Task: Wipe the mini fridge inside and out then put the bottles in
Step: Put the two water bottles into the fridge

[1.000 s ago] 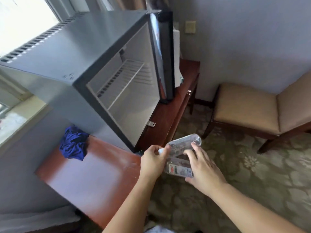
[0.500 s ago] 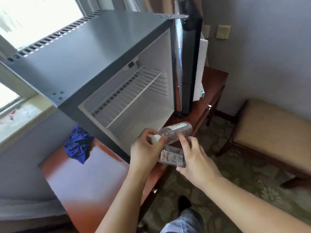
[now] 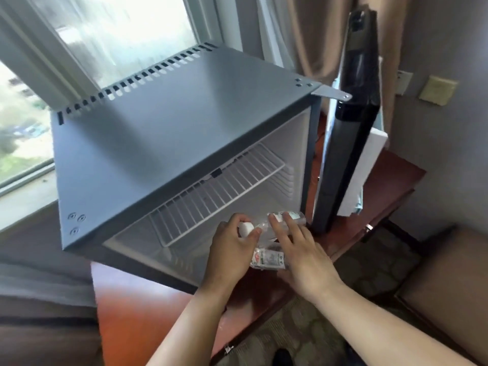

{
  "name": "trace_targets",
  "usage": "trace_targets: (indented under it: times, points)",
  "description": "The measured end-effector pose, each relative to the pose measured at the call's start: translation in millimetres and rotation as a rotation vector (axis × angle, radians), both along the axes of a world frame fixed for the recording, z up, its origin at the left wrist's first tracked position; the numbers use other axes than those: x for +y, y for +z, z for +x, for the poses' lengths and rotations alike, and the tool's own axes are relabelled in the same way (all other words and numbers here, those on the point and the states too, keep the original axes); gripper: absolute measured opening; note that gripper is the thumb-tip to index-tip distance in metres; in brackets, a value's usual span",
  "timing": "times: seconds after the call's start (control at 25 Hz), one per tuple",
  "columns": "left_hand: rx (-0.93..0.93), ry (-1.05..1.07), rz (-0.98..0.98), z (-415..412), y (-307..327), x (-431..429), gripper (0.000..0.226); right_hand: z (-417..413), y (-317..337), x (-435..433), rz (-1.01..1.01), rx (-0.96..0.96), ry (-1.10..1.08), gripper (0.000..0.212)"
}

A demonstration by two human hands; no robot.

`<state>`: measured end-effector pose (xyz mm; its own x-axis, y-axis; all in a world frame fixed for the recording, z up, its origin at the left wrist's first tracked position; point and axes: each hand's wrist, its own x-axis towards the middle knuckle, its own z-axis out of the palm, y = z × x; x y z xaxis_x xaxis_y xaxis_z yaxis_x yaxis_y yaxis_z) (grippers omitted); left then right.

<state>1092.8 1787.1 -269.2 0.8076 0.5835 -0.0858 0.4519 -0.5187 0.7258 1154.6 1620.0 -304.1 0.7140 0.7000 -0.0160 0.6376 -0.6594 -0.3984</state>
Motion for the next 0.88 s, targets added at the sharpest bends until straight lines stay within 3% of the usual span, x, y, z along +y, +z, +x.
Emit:
trace_targets:
  times: [0.2, 0.56, 0.72, 0.88]
  points:
    - [-0.013, 0.372, -0.184, 10, -11, -23, 0.022, 42, -7, 4, -0.023, 0.007, 0.152, 0.118]
    - [-0.179, 0.836, -0.213, 55, -53, -25, 0.020, 100, -50, 29, 0.040, 0.082, 0.329, 0.105]
    - [-0.221, 0.903, -0.246, 67, -60, -7, 0.019, 109, -65, 47, 0.111, 0.220, 0.276, 0.074]
    - [-0.276, 0.884, -0.195, 68, -56, 28, 0.018, 113, -75, 69, 0.277, 0.376, 0.060, 0.066]
